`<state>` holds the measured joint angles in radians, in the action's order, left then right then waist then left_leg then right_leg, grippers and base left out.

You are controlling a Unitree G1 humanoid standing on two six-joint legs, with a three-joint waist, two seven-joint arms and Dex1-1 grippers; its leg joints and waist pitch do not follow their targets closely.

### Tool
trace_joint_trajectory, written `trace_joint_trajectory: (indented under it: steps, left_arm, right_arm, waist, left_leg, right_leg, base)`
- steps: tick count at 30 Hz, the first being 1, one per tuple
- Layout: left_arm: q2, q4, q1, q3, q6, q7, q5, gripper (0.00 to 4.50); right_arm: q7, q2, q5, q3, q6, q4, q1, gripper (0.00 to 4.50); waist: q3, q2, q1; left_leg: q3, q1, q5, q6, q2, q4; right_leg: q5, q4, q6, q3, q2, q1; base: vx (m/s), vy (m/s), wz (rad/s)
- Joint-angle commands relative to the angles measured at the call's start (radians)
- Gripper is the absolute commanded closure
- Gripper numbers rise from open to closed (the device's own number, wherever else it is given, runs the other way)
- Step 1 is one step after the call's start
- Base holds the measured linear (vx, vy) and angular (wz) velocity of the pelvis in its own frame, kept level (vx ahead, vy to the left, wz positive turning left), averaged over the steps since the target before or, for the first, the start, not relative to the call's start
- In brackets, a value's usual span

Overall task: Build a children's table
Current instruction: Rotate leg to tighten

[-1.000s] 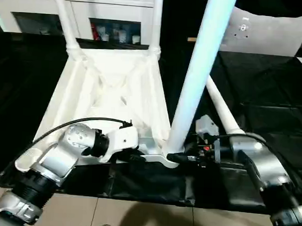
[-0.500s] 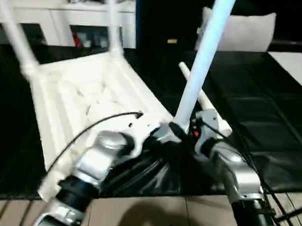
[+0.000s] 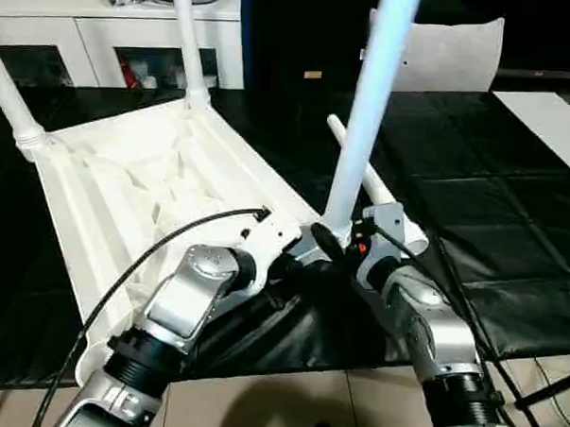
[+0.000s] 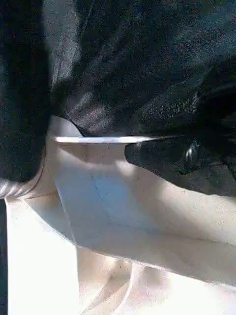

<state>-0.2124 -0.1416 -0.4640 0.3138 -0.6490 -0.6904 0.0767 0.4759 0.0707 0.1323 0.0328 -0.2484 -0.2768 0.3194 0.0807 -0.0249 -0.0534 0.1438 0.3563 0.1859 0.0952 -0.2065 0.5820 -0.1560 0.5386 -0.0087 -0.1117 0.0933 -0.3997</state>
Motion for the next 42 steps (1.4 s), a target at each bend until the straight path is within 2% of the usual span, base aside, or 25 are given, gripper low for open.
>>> trace_joint_trajectory:
  steps: [1, 2, 6, 7, 10, 11, 12, 14, 15, 18, 20, 21, 24, 27, 28, 32, 34, 36, 37, 42]
  left_arm:
    - [-0.028, -0.004, -0.039, -0.021, 0.050, 0.004, 0.008, 4.50]
    - [-0.040, -0.006, -0.037, -0.017, 0.061, -0.010, 0.006, 4.50]
    - [-0.087, -0.012, -0.028, -0.004, 0.107, -0.071, -0.008, 4.50]
    - [-0.103, -0.013, -0.024, 0.004, 0.126, -0.096, -0.012, 4.50]
    - [-0.149, -0.030, -0.016, 0.025, 0.168, -0.163, -0.013, 4.50]
    - [-0.158, -0.032, -0.015, 0.031, 0.177, -0.176, -0.012, 4.50]
    - [-0.192, -0.045, -0.012, 0.055, 0.222, -0.225, -0.008, 4.50]
    - [-0.204, -0.052, -0.011, 0.062, 0.248, -0.248, -0.011, 4.50]
    - [-0.215, -0.058, -0.010, 0.066, 0.263, -0.272, -0.016, 4.50]
    - [-0.268, -0.088, -0.012, 0.094, 0.382, -0.389, -0.030, 4.50]
    - [-0.284, -0.099, -0.015, 0.102, 0.427, -0.429, -0.036, 4.50]
    - [-0.288, -0.103, -0.015, 0.104, 0.439, -0.439, -0.036, 4.50]
    - [-0.299, -0.106, -0.015, 0.108, 0.483, -0.492, -0.060, 4.50]
    - [-0.307, -0.102, -0.015, 0.115, 0.503, -0.527, -0.068, 4.50]
    - [-0.311, -0.105, -0.016, 0.119, 0.515, -0.543, -0.071, 4.50]
    - [-0.316, -0.110, -0.020, 0.125, 0.547, -0.582, -0.081, 4.50]
    - [-0.317, -0.117, -0.024, 0.129, 0.560, -0.599, -0.079, 4.50]
    - [-0.318, -0.120, -0.025, 0.131, 0.566, -0.605, -0.076, 4.50]
    - [-0.319, -0.121, -0.026, 0.132, 0.568, -0.607, -0.074, 4.50]
    - [-0.324, -0.122, -0.026, 0.134, 0.576, -0.620, -0.077, 4.50]
  right_arm:
    - [0.108, 0.011, 0.014, 0.076, -0.028, 0.011, -0.045, 0.38]
    - [0.119, 0.023, 0.020, 0.072, -0.029, 0.025, -0.053, 0.17]
    - [0.171, 0.081, 0.052, 0.045, -0.026, 0.093, -0.093, 0.06]
    - [0.193, 0.102, 0.070, 0.032, -0.028, 0.117, -0.106, 0.06]
    - [0.260, 0.162, 0.105, 0.006, -0.011, 0.166, -0.123, 0.06]
    - [0.274, 0.172, 0.111, 0.002, -0.006, 0.171, -0.124, 0.06]
    - [0.327, 0.218, 0.114, -0.001, 0.000, 0.183, -0.124, 0.06]
    - [0.345, 0.236, 0.110, 0.000, 0.005, 0.183, -0.121, 0.06]
    - [0.367, 0.257, 0.103, 0.004, 0.012, 0.180, -0.115, 0.06]
    - [0.472, 0.345, 0.076, 0.044, 0.078, 0.149, -0.067, 0.06]
    - [0.513, 0.372, 0.065, 0.065, 0.097, 0.129, -0.039, 0.06]
    - [0.523, 0.378, 0.062, 0.071, 0.102, 0.124, -0.032, 0.06]
    - [0.578, 0.398, 0.014, 0.121, 0.166, 0.063, 0.021, 0.06]
    - [0.609, 0.397, 0.016, 0.133, 0.174, 0.040, 0.043, 0.06]
    - [0.631, 0.396, 0.026, 0.140, 0.170, 0.026, 0.057, 0.06]
    - [0.728, 0.403, 0.046, 0.187, 0.151, -0.010, 0.097, 0.06]
    - [0.748, 0.396, 0.041, 0.198, 0.163, -0.037, 0.116, 0.40]
    - [0.751, 0.393, 0.039, 0.199, 0.168, -0.049, 0.122, 0.40]
    - [0.754, 0.390, 0.040, 0.199, 0.167, -0.056, 0.126, 0.59]
    - [0.789, 0.383, 0.051, 0.204, 0.165, -0.084, 0.143, 0.88]
  waist:
    - [-0.051, -0.006, 0.002]
    - [-0.051, -0.004, 0.001]
    - [-0.057, -0.003, 0.003]
    - [-0.061, -0.006, 0.011]
    - [-0.069, -0.005, 0.021]
    - [-0.071, -0.003, 0.027]
    - [-0.072, -0.005, 0.036]
    - [-0.073, -0.002, 0.043]
    - [-0.074, -0.004, 0.049]
    - [-0.080, -0.001, 0.063]
    - [-0.078, -0.004, 0.065]
    - [-0.078, -0.002, 0.065]
    - [-0.076, -0.002, 0.071]
    - [-0.076, -0.001, 0.083]
    - [-0.076, -0.002, 0.085]
    - [-0.074, 0.001, 0.085]
    - [-0.074, 0.003, 0.089]
    - [-0.074, 0.003, 0.089]
    - [-0.075, 0.003, 0.089]
    - [-0.081, 0.004, 0.090]
  left_leg:
    - [-0.001, 0.001, 0.441, -0.052, -0.006, -0.083]
    - [-0.001, 0.006, 0.433, -0.055, -0.005, -0.085]
    - [0.000, 0.011, 0.391, -0.061, -0.006, -0.083]
    - [0.007, 0.003, 0.355, -0.074, -0.009, -0.080]
    - [0.012, 0.006, 0.282, -0.089, -0.014, -0.077]
    - [0.014, 0.009, 0.253, -0.097, -0.014, -0.075]
    - [0.016, 0.007, 0.230, -0.106, -0.013, -0.072]
    - [0.020, 0.010, 0.191, -0.110, -0.011, -0.068]
    - [0.021, 0.008, 0.174, -0.110, -0.010, -0.066]
    - [0.021, 0.008, 0.138, -0.120, -0.011, -0.063]
    - [0.022, 0.004, 0.140, -0.119, -0.013, -0.064]
    - [0.022, 0.005, 0.146, -0.119, -0.013, -0.064]
    - [0.024, 0.000, 0.183, -0.096, -0.014, -0.065]
    - [0.026, -0.004, 0.193, -0.090, -0.015, -0.065]
    - [0.024, -0.002, 0.196, -0.088, -0.015, -0.066]
    - [0.025, -0.001, 0.227, -0.082, -0.013, -0.064]
    - [0.025, -0.002, 0.222, -0.079, -0.014, -0.064]
    - [0.024, -0.001, 0.223, -0.076, -0.014, -0.064]
    - [0.024, 0.000, 0.220, -0.075, -0.014, -0.064]
    - [0.024, 0.000, 0.192, -0.081, -0.015, -0.062]
  right_leg:
    - [-0.506, -0.077, -0.110, 0.029, 0.041, 0.040]
    - [-0.498, -0.077, -0.111, 0.029, 0.040, 0.043]
    - [-0.471, -0.070, -0.123, 0.034, 0.043, 0.047]
    - [-0.427, -0.068, -0.146, 0.040, 0.042, 0.042]
    - [-0.312, -0.051, -0.190, 0.046, 0.039, 0.046]
    - [-0.280, -0.046, -0.205, 0.045, 0.038, 0.050]
    - [-0.267, -0.043, -0.210, 0.046, 0.038, 0.050]
    - [-0.243, -0.037, -0.219, 0.051, 0.040, 0.052]
    - [-0.232, -0.033, -0.226, 0.052, 0.040, 0.053]
    - [-0.196, -0.025, -0.235, 0.051, 0.039, 0.057]
    - [-0.194, -0.022, -0.240, 0.053, 0.038, 0.055]
    - [-0.203, -0.023, -0.240, 0.052, 0.037, 0.055]
    - [-0.255, -0.025, -0.237, 0.055, 0.038, 0.051]
    - [-0.274, -0.025, -0.234, 0.059, 0.039, 0.050]
    - [-0.255, -0.020, -0.239, 0.060, 0.037, 0.051]
    - [-0.306, -0.024, -0.227, 0.059, 0.037, 0.051]
    - [-0.330, -0.025, -0.216, 0.059, 0.037, 0.050]
    - [-0.343, -0.026, -0.211, 0.059, 0.038, 0.048]
    - [-0.342, -0.026, -0.209, 0.059, 0.038, 0.049]
    - [-0.283, -0.017, -0.229, 0.060, 0.036, 0.052]
  base:
    - [0.000, 0.000, 0.00]
    - [0.000, 0.000, 0.00]
    - [0.000, 0.000, 0.00]
    - [0.000, 0.000, 0.00]
    - [0.052, -0.017, 0.07]
    - [0.000, 0.000, 0.00]
    - [0.000, 0.000, 0.00]
    - [0.000, 0.000, 0.00]
    - [0.000, 0.000, 0.00]
    - [0.000, 0.000, 0.00]
    - [0.000, 0.000, 0.00]
    - [0.000, 0.000, 0.00]
    - [0.000, 0.000, 0.00]
    - [0.000, 0.000, 0.00]
    - [0.000, 0.000, 0.00]
    - [0.000, 0.000, 0.00]
    - [0.000, 0.000, 0.00]
    - [0.000, 0.000, 0.00]
    - [0.000, 0.000, 0.00]
    - [0.000, 0.000, 0.00]
